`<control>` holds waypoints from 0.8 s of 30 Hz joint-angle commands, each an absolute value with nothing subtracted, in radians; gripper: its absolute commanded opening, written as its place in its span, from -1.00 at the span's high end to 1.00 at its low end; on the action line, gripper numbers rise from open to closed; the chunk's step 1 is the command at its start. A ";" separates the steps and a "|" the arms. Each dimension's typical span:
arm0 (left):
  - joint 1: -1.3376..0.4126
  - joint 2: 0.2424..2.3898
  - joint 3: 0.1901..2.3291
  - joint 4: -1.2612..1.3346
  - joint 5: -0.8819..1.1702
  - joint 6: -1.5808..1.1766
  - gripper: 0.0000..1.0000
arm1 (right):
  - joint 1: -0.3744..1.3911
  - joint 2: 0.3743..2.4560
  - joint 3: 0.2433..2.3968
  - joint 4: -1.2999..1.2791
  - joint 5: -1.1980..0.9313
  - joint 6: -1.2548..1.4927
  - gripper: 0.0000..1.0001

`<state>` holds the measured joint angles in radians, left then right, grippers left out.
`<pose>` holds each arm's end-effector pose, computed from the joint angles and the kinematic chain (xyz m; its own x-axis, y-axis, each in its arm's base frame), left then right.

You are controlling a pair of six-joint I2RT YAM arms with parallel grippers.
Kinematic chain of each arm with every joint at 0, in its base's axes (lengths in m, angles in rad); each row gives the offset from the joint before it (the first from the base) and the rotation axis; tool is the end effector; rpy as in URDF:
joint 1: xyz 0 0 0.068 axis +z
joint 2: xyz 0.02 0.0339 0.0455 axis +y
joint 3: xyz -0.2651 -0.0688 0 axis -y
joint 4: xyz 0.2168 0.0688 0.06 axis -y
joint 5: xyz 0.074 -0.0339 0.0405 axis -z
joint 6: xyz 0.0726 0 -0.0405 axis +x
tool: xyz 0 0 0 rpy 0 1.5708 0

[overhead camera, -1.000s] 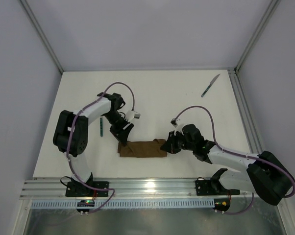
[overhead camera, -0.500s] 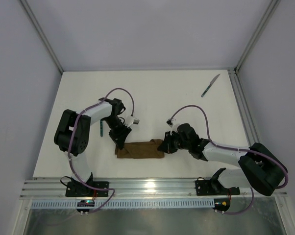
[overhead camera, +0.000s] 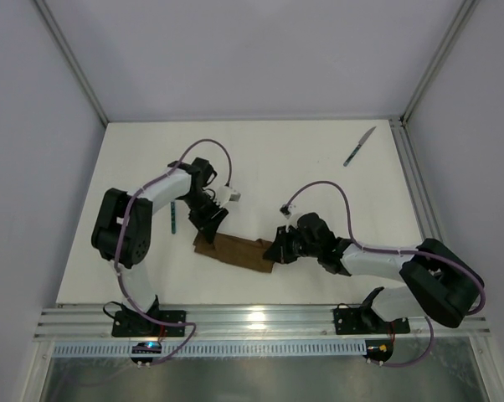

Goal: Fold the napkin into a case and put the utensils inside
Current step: Stuff the top corner of the smaller-rectangle-folded napkin at the center of the board.

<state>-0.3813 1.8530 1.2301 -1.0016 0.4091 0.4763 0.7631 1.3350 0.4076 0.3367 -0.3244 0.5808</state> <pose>0.2653 -0.1375 0.1500 -0.6762 0.7243 -0.1344 0.7108 0.5935 -0.3776 0.1681 0.1928 0.1543 -0.8009 -0.0464 -0.5970 -0.4868 0.6309 0.6041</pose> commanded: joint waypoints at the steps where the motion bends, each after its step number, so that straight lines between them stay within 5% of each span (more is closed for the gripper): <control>1: -0.383 1.766 1.330 -1.003 0.435 0.540 0.05 | 0.775 1.357 0.448 0.397 -0.290 0.607 0.93; 9: -0.394 1.629 1.401 -1.163 0.718 0.780 -0.17 | 0.775 1.390 0.422 0.483 -0.324 0.603 0.93; 16: -0.555 1.698 1.226 -0.837 0.879 0.738 -0.23 | 0.775 1.401 0.393 0.575 -0.333 0.569 0.92; 24: -0.615 1.698 1.086 -0.473 0.816 0.505 -0.32 | 0.773 1.397 0.345 0.672 -0.368 0.561 0.93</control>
<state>-0.6163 1.7267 1.0988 -0.7017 0.7883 0.6254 0.7666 1.4014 0.3634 0.5606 -0.3470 0.5869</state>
